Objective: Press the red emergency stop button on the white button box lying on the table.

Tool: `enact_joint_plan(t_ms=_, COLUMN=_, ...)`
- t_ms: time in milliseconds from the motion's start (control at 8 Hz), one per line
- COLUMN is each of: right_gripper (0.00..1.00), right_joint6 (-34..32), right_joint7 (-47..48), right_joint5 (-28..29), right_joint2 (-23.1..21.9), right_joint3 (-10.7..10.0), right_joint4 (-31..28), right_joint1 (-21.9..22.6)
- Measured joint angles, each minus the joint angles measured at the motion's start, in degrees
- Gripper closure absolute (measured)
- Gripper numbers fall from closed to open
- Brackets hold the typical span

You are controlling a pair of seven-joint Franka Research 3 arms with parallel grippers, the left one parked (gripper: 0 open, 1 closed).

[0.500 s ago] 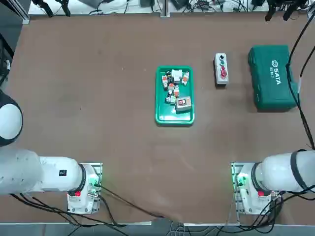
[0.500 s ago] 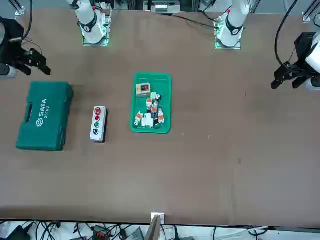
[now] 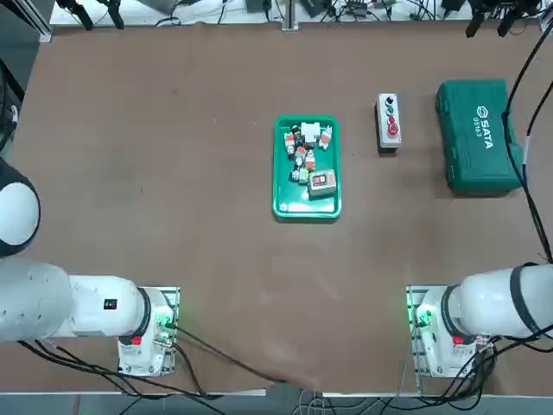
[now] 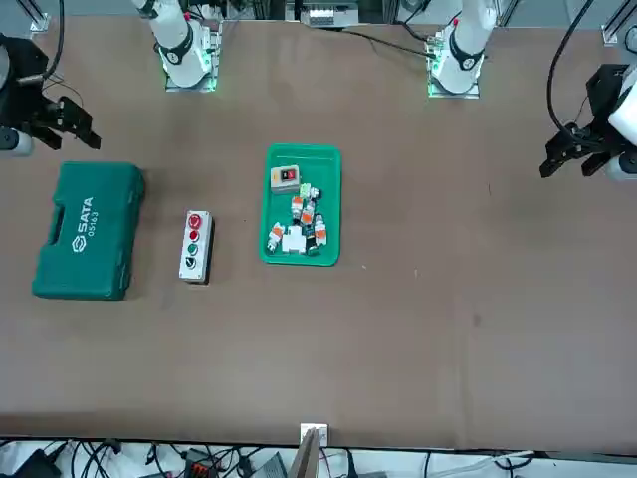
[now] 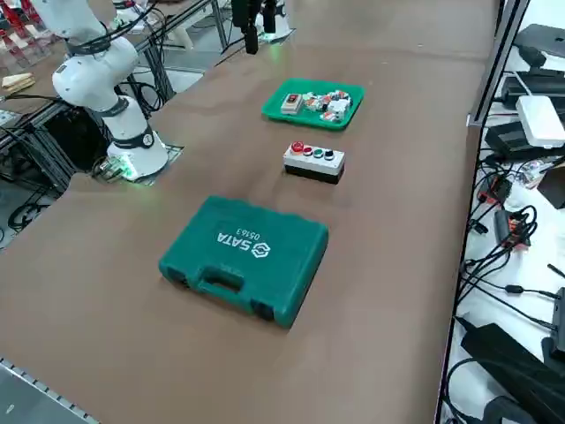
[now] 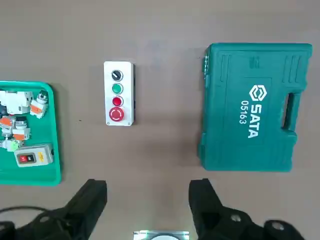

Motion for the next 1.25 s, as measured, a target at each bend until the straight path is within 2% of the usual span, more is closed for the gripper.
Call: enact_joint_plan(t_ms=1250, right_gripper=0.0, right_joint6=-0.26, right_joint7=-1.23, right_joint5=-0.02, right_joint2=0.51, right_joint3=0.21, right_joint4=0.0, right_joint1=0.0)
